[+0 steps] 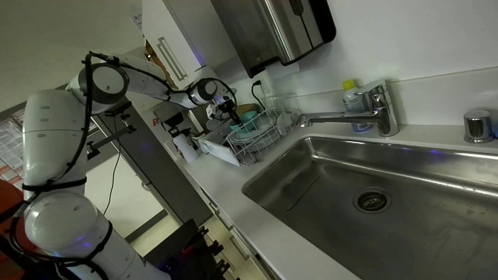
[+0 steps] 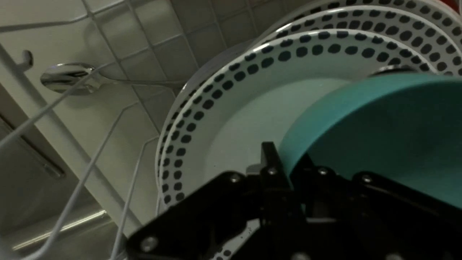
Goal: Pick up the light blue bowl from the dish rack and put it in the sink.
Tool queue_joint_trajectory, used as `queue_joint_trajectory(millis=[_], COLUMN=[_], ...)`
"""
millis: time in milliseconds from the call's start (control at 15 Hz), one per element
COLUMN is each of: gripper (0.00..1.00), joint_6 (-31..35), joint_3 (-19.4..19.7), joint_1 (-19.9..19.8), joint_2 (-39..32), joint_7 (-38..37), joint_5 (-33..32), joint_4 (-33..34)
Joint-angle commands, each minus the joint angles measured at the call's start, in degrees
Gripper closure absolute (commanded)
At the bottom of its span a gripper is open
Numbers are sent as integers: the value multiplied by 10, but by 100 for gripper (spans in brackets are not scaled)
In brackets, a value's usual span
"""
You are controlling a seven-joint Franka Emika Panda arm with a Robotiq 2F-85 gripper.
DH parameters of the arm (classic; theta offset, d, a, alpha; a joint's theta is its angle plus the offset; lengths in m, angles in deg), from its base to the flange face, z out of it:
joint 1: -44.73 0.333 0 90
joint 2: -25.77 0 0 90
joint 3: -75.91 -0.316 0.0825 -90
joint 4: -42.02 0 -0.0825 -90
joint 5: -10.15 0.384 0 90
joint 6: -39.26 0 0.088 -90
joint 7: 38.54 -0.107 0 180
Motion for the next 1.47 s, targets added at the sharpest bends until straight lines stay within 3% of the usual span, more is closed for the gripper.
queue_joint_trajectory(millis=[0, 600, 1400], gripper=[100, 99, 99], joint_6=[-22, 45, 82], joint_3=[4, -4, -15], joint_1=[5, -9, -46], joint_2=[-4, 69, 280], joint_7=[-6, 2, -15], joint_5=[-9, 7, 8], joint_4=[20, -47, -269])
